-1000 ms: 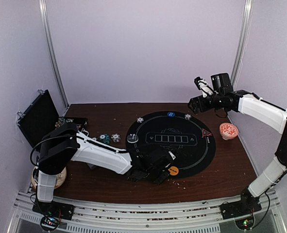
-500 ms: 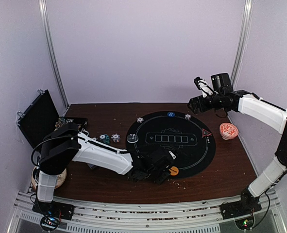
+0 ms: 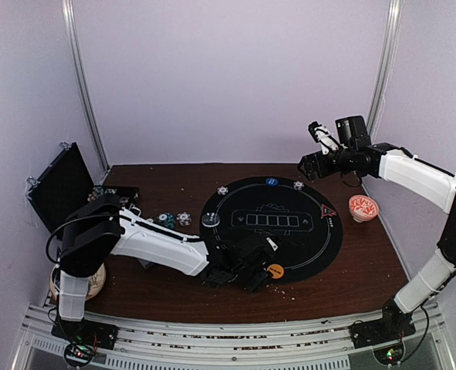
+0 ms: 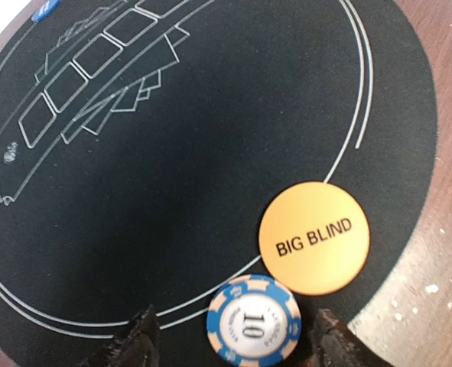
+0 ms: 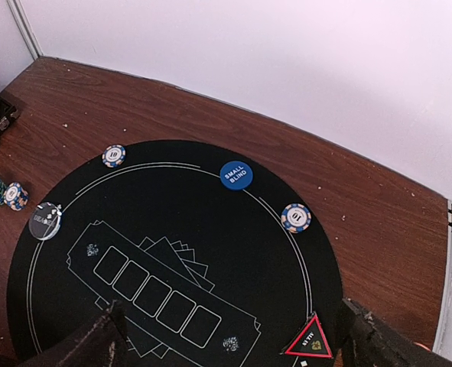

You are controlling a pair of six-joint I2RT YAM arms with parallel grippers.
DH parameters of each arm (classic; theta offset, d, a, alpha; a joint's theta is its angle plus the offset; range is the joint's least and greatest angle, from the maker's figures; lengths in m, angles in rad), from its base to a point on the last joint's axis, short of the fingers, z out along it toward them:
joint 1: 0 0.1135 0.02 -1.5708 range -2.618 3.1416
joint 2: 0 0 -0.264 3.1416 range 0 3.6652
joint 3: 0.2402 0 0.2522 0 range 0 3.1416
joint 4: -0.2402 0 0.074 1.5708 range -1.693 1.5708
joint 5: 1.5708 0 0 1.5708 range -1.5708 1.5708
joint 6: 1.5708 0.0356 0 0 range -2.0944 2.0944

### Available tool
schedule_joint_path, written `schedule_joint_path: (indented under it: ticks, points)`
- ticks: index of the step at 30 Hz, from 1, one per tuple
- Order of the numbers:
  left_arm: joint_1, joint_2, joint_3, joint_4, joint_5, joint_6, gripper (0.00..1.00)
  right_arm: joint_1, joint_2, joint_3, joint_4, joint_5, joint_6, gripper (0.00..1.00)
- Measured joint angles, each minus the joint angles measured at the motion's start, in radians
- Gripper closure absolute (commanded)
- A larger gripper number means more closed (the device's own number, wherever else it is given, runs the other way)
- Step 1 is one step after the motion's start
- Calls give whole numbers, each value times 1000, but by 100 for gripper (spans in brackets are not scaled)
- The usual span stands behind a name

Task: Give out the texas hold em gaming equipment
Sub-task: Place the poker chips pile at the big blind area, then pick up the pile of poker chips from the pile of poker chips.

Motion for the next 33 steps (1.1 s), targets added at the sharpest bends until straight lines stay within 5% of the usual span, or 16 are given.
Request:
schedule_joint_path:
  ticks: [11, 16, 33]
  points:
    - [0, -208, -10, -109, -114, -13, 2, 0, 0, 0, 0, -1, 0, 5]
    - [24, -320, -25, -161, -176, -22, 2, 0, -2, 0, 0, -3, 0, 5]
    - [445, -551, -261, -238, -124, -13, 2, 0, -2, 0, -1, -7, 0, 5]
